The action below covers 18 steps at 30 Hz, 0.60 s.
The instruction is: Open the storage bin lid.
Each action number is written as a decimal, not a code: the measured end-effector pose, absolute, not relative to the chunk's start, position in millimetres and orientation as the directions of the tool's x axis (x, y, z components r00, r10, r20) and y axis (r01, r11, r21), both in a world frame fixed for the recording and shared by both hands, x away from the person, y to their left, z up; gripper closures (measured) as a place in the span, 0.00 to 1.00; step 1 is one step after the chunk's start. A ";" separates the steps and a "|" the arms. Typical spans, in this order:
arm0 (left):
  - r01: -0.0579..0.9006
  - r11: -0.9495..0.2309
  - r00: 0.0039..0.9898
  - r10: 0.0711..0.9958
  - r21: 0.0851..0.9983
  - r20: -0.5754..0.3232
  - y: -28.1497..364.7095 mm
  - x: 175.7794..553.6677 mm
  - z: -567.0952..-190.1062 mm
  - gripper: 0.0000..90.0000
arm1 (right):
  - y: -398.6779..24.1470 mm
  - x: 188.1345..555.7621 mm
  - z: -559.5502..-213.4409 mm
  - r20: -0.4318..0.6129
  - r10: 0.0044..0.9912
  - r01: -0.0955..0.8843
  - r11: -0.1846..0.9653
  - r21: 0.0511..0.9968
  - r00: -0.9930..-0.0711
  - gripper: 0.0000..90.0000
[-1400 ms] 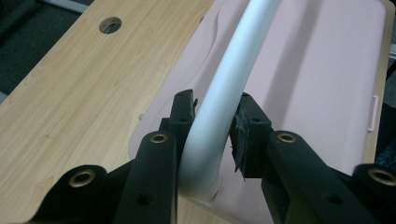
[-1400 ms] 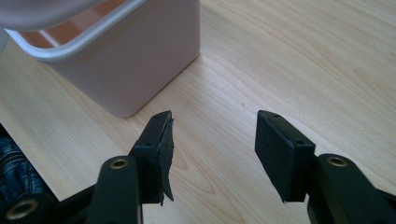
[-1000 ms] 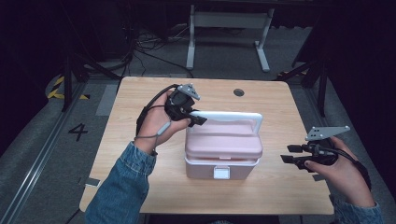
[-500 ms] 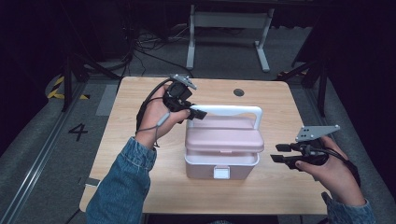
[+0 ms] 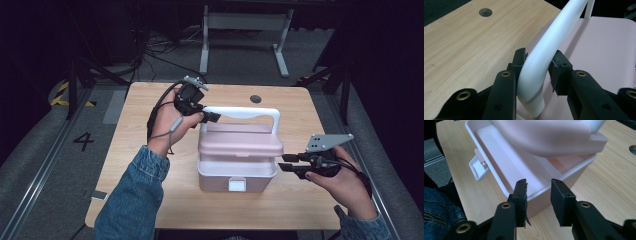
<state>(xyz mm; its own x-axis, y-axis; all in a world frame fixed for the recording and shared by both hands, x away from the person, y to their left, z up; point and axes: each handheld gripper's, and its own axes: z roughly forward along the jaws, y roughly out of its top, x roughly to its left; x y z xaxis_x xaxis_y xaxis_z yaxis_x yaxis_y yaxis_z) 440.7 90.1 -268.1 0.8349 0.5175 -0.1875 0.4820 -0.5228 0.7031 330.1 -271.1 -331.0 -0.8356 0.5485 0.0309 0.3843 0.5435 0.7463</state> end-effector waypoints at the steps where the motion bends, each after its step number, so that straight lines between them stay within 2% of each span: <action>1: 0.481 -0.522 0.835 0.517 0.704 -0.187 90.1 440.6 -268.2 0.77 | -269.4 330.5 -331.1 0.027 0.545 0.379 0.544 0.748 -0.838 0.79; 6: 0.474 -0.527 0.840 0.510 0.706 -0.183 89.8 439.7 -268.0 0.77 | -262.2 330.9 -329.0 0.024 0.535 0.355 0.525 0.774 -0.844 0.90; 14: 0.452 -0.541 0.851 0.501 0.709 -0.160 90.8 438.2 -268.2 0.76 | -255.3 333.9 -328.9 0.023 0.519 0.330 0.508 0.795 -0.855 0.98; 18: 0.438 -0.527 0.856 0.492 0.728 -0.160 91.7 437.2 -267.9 0.67 | -255.6 335.2 -329.1 0.029 0.523 0.331 0.495 0.803 -0.852 1.00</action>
